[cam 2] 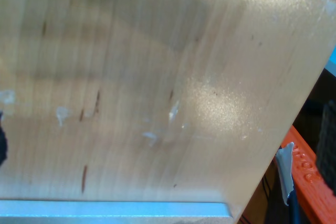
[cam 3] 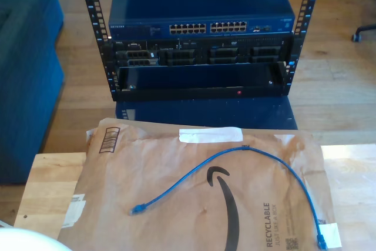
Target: Grab the cable and plug it in
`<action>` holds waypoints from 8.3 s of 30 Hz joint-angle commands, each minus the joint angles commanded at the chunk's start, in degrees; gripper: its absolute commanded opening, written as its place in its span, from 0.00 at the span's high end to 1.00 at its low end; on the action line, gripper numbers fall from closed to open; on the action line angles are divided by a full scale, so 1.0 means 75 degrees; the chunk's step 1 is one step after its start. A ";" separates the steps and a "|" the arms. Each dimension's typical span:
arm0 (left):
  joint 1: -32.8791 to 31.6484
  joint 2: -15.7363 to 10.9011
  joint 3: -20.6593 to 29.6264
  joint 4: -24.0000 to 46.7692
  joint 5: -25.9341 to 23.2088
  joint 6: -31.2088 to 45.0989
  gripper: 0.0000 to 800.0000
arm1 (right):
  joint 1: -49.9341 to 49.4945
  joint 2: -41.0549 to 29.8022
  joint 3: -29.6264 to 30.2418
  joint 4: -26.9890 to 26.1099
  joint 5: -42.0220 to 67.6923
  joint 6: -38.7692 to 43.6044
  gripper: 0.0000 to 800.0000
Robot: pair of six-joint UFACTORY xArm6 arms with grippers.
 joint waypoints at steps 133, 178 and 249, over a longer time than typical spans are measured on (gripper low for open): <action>-1.0104 0.0985 -0.4044 -0.4021 0.2321 -0.8908 0.00 | 1.6563 0.6318 -0.7455 0.1676 -0.1172 1.3691 0.06; -1.0350 0.1559 -0.6154 -0.8756 0.5158 -0.8826 0.03 | 1.4113 0.2508 -0.7619 0.6377 0.2661 1.3269 0.99; -0.9834 0.1547 -0.5544 -0.9237 0.5322 -0.8381 0.99 | 1.3585 0.2368 -0.7596 0.6916 0.2895 1.2882 0.45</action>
